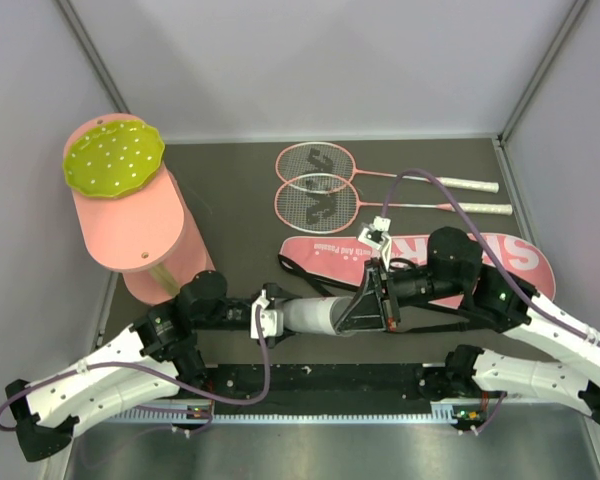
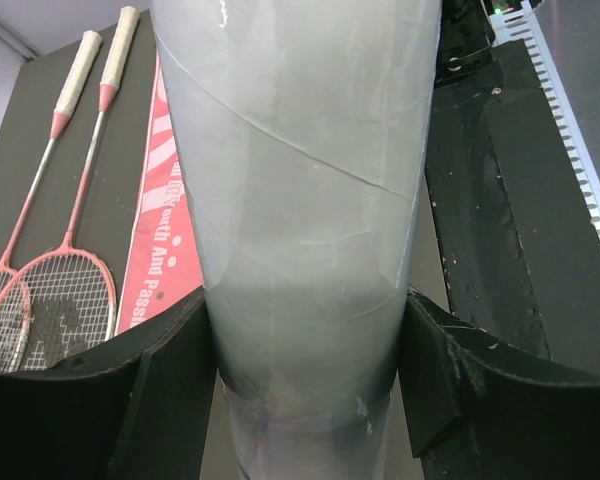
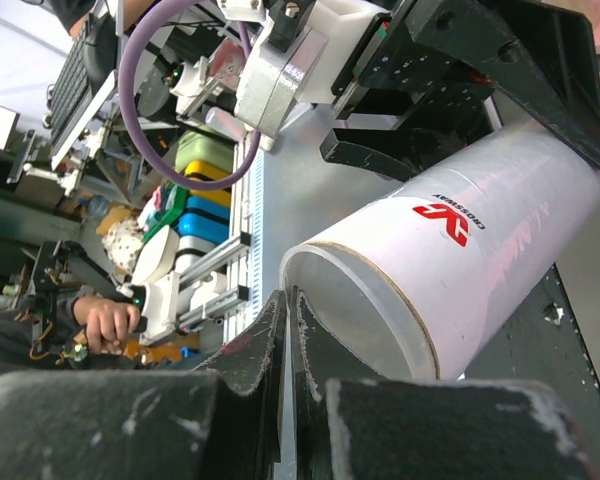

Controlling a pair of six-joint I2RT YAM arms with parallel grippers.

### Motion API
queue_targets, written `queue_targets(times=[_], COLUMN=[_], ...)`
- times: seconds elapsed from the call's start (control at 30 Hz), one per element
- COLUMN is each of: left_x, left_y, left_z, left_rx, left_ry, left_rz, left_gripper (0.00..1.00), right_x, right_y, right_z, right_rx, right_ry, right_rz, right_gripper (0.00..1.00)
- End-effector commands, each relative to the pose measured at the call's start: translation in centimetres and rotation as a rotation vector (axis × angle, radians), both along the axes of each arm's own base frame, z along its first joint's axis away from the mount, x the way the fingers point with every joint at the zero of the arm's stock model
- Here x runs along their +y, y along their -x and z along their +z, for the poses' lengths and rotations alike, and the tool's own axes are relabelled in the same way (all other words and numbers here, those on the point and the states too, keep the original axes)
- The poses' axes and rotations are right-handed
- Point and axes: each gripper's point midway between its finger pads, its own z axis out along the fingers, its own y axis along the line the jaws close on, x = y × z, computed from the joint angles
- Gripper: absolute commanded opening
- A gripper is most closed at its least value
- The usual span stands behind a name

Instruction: Pack up the badminton gear

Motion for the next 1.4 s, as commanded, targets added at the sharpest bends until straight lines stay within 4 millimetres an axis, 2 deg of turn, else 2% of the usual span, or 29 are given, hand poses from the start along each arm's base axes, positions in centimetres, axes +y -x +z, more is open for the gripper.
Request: queue_targets(times=[0.0,0.2,0.53,0.83,1.07,1.37], left_x=[-0.6,-0.5,-0.4,-0.4,-0.2,0.0], left_y=[-0.6,-0.2,1.6,1.8,2.4,3.2], left_z=[3.0,3.2,4.5,4.6,4.9,5.7], left_rx=[-0.082,-0.087,-0.123,-0.133,-0.144,-0.162], left_ry=[0.101,0.111,0.177,0.181,0.196,0.222], left_rz=[0.002,-0.012,-0.107,-0.119,-0.141,-0.178], left_gripper=[0.0,0.0,0.0,0.0,0.0,0.0], right_x=[0.5,0.4,0.7,1.7,1.7,2.0], right_y=[0.8,1.3,2.2,2.3,2.8,3.7], right_z=[0.7,1.5,1.5,0.6,2.0,0.2], right_rx=[-0.006,0.001,0.039,0.092,0.106,0.213], right_ry=[-0.032,-0.074,-0.086,-0.038,-0.079,-0.002], right_rz=[0.04,0.065,0.141,0.182,0.224,0.317], right_gripper=[0.0,0.0,0.0,0.0,0.0,0.0])
